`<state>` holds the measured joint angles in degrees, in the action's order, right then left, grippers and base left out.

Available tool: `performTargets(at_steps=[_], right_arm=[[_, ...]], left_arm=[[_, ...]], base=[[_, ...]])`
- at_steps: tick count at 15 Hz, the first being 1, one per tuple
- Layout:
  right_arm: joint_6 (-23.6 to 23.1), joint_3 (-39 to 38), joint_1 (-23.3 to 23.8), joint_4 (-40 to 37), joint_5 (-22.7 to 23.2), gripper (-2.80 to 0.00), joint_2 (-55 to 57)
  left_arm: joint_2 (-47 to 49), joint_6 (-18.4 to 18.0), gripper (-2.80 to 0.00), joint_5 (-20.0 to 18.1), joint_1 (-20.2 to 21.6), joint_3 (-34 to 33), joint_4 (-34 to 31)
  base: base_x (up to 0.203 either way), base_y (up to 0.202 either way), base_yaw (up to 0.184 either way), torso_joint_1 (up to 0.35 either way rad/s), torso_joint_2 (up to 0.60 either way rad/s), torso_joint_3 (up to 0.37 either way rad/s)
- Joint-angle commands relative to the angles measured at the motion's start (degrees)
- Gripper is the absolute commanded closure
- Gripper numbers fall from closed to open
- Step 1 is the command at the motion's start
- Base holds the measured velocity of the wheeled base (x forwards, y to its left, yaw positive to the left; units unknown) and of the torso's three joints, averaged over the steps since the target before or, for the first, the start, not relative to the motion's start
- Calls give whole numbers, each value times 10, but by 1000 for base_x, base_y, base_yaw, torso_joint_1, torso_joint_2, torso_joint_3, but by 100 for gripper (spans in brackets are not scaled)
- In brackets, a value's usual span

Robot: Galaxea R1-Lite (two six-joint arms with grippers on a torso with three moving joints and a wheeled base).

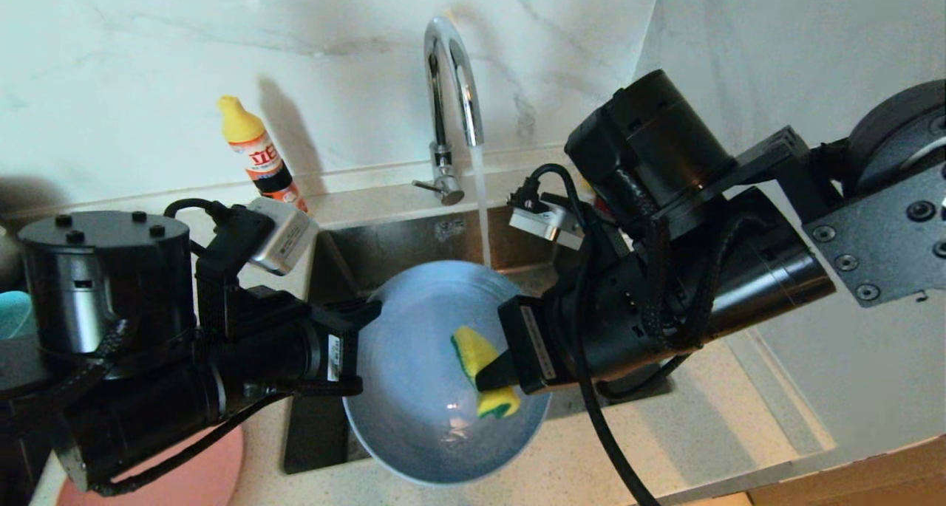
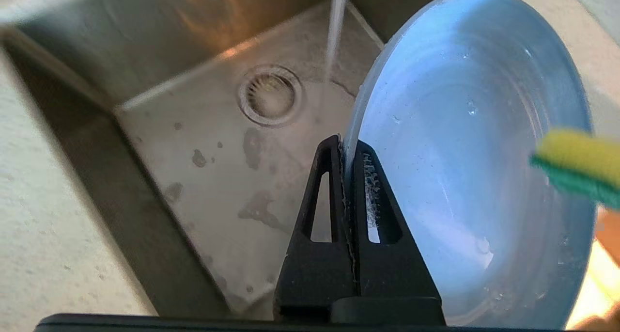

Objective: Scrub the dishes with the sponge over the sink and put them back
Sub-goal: Wipe the plate

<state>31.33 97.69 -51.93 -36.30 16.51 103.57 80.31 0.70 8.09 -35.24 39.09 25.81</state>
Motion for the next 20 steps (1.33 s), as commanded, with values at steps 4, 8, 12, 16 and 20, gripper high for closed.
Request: performTargets(at_steps=[4, 8, 12, 16, 20], right_arm=[[4, 32, -14, -30, 1, 0, 20], [4, 42, -22, -29, -1, 0, 49], [5, 69, -22, -33, -4, 0, 86], [5, 84, -23, -43, -4, 0, 99], [5, 92, -27, -43, -4, 0, 109]], left_arm=[[49, -19, 0, 35, -11, -18, 79], [44, -19, 0, 38, -16, -18, 81], [40, -18, 0, 39, -16, -17, 82], [41, -18, 0, 39, -17, -19, 82], [40, -17, 0, 39, -25, -28, 85]], base=[[0, 0, 0, 0, 0, 0], [0, 0, 0, 0, 0, 0], [0, 0, 0, 0, 0, 0], [0, 0, 0, 0, 0, 0], [0, 0, 0, 0, 0, 0]])
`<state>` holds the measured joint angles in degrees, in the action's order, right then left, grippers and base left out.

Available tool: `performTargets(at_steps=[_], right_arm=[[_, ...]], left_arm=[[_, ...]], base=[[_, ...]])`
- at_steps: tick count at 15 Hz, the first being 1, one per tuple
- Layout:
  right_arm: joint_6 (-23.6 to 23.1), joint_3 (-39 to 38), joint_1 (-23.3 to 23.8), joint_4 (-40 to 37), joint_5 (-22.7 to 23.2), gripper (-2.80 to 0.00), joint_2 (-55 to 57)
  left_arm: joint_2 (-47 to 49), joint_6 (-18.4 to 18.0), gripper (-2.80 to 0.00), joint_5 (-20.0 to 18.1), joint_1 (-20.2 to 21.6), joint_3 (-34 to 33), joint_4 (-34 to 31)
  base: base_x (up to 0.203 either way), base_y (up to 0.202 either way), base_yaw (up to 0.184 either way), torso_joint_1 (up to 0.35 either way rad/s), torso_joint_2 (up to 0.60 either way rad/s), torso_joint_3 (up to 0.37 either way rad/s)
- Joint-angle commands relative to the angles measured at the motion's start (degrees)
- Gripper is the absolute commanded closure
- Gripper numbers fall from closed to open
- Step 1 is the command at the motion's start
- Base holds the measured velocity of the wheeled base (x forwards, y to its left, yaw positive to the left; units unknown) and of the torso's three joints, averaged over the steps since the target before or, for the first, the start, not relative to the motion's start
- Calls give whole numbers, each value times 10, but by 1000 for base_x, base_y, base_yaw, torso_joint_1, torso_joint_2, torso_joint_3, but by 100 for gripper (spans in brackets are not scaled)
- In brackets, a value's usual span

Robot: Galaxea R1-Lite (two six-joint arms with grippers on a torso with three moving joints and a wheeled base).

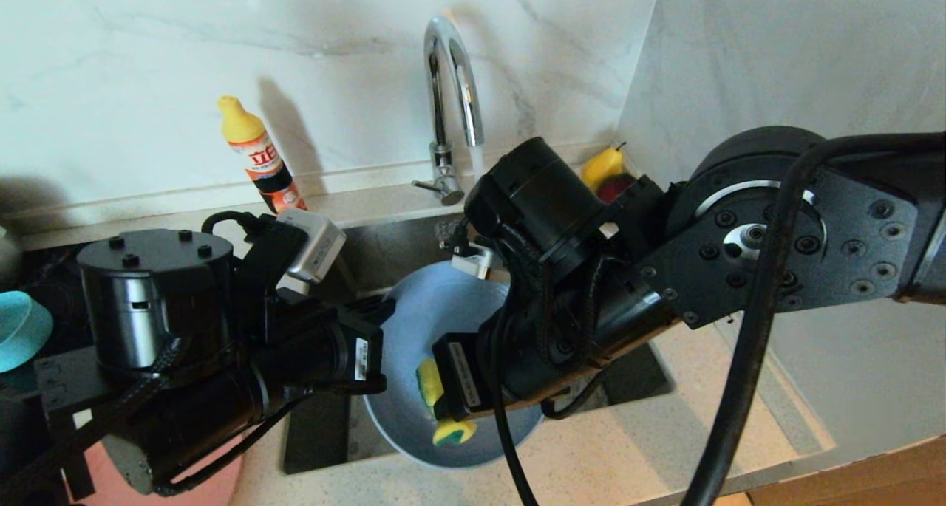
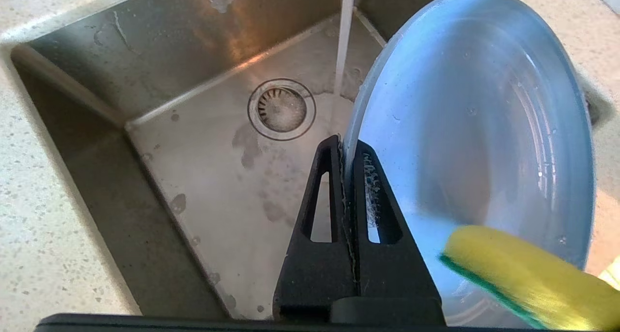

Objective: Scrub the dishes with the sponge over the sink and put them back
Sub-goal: Wipe the plate

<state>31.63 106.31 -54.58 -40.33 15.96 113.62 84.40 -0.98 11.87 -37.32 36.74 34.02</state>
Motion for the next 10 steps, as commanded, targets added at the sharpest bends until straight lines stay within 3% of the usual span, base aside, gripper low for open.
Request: performTargets(at_steps=[1, 10], right_arm=[[2, 11, -1, -3, 1, 0, 11], [0, 41, 11, -1, 0, 0, 22]], left_arm=[[-1, 0, 0, 2, -6, -9, 7], [-13, -1, 0, 1, -15, -24, 18]], base=[[0, 0, 0, 0, 0, 0], [0, 0, 0, 0, 0, 0]])
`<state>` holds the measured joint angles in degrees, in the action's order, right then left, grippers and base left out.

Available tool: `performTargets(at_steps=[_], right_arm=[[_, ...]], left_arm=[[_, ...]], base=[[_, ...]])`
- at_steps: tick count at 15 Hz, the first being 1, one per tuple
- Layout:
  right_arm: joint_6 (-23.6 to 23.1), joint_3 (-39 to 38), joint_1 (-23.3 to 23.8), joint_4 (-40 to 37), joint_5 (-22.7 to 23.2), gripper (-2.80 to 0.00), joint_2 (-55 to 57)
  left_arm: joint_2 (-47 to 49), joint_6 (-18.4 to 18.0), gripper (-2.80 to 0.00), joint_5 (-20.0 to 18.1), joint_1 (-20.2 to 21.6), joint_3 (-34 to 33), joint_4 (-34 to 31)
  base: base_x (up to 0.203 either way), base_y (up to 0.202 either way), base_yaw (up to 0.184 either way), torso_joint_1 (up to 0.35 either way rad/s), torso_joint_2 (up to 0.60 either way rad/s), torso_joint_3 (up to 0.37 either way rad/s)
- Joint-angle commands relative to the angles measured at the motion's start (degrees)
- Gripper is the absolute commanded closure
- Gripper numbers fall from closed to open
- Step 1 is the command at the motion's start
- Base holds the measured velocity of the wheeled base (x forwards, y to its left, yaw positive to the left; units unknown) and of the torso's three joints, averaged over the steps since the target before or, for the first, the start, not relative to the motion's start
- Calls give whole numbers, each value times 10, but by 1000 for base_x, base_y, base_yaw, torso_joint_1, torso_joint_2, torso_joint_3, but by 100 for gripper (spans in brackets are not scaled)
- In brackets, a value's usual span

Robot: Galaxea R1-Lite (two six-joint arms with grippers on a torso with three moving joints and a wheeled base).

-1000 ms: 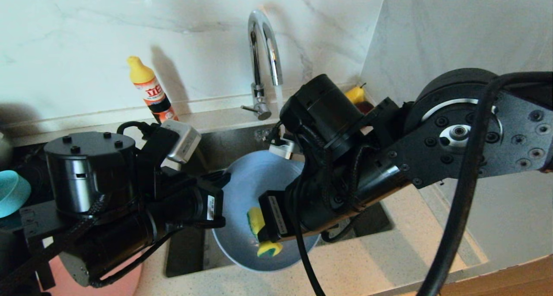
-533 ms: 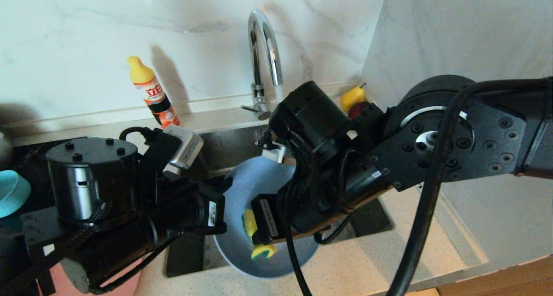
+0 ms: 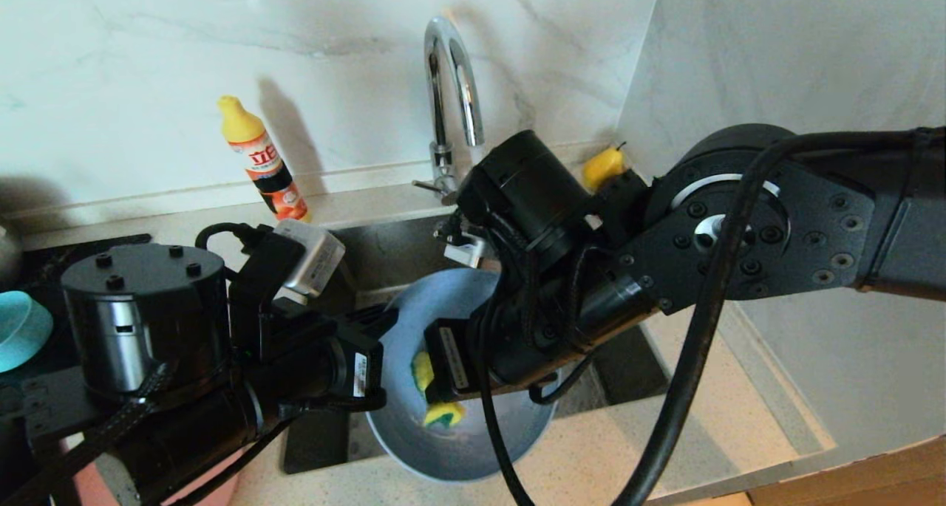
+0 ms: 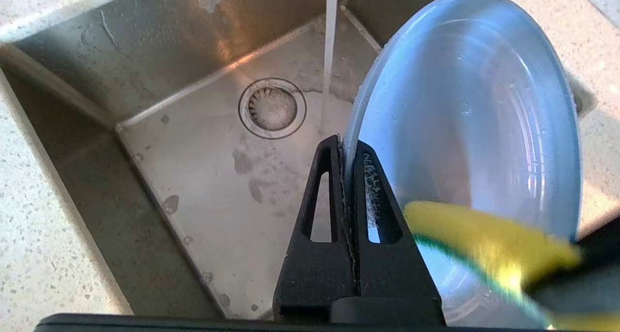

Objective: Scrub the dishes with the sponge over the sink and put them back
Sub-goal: Wipe the plate

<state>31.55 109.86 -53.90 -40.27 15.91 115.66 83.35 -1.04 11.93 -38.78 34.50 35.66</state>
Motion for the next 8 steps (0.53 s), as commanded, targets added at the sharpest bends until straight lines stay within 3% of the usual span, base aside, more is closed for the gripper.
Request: performTargets(at_steps=[1, 8], right_arm=[[1, 6, 5, 1, 1, 0, 2], [-3, 7, 39, 3, 0, 0, -24]], left_arm=[[-3, 0, 0, 0, -2, -2, 2], [-9, 1, 0, 1, -2, -8, 2]], base=[[0, 0, 0, 0, 0, 0], [0, 0, 0, 0, 0, 0]])
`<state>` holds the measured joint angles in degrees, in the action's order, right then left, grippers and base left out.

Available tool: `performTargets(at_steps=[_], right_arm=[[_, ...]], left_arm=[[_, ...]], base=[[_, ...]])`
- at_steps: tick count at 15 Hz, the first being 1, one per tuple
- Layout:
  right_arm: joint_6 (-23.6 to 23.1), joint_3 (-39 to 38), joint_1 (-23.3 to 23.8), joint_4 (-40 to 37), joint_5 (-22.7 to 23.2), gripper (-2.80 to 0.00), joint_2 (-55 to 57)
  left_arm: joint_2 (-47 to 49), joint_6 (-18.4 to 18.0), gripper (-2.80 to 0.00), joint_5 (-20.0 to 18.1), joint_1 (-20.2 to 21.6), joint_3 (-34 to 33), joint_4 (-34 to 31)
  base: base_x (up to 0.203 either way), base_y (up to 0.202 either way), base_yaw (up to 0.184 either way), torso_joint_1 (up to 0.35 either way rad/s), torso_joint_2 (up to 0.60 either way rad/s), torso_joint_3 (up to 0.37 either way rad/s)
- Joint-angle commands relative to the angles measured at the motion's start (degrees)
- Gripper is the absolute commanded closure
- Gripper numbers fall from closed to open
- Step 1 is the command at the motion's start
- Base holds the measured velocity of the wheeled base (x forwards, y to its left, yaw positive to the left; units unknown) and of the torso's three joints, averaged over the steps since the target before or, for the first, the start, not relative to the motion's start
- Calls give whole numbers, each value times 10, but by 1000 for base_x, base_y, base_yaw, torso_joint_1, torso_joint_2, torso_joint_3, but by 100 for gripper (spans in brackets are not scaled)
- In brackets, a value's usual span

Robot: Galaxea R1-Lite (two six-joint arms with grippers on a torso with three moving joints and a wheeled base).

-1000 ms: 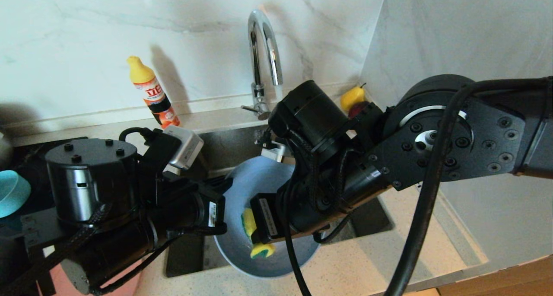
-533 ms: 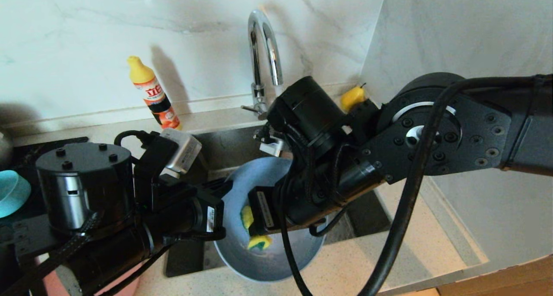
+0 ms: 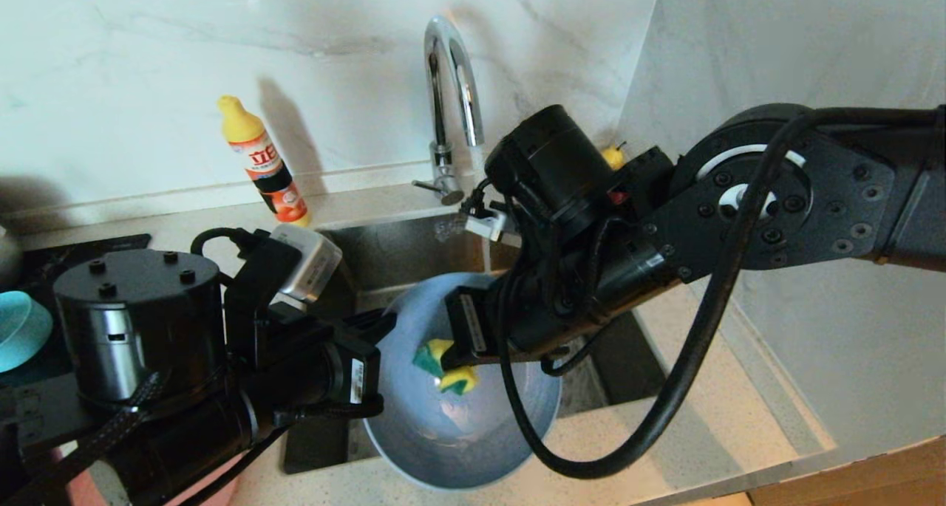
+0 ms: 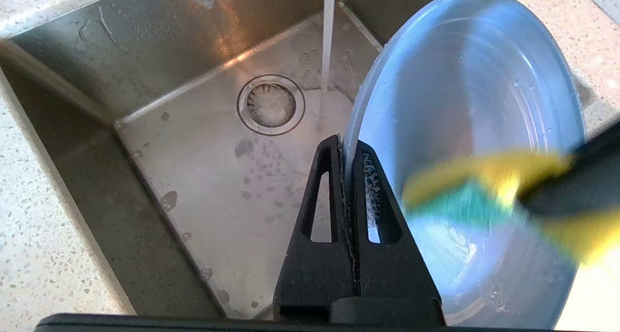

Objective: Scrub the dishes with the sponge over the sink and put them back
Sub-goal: Wipe the plate

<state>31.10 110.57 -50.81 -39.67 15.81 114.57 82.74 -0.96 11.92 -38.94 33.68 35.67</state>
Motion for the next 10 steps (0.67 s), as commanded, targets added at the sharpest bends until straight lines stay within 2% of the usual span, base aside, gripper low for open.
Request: performTargets(at_steps=[1, 5, 10], right_arm=[[1, 0, 17, -4, 1, 0, -17], [0, -1, 40, -9, 1, 0, -31], [4, -9, 61, -52, 2, 0, -42]], left_arm=[[-4, 1, 0, 1, 0, 0, 3], [-13, 2, 0, 2, 0, 2, 3], [-17, 3, 0, 2, 1, 2, 4]], base=[[0, 0, 0, 0, 0, 0], [0, 0, 0, 0, 0, 0], [0, 0, 0, 0, 0, 0]])
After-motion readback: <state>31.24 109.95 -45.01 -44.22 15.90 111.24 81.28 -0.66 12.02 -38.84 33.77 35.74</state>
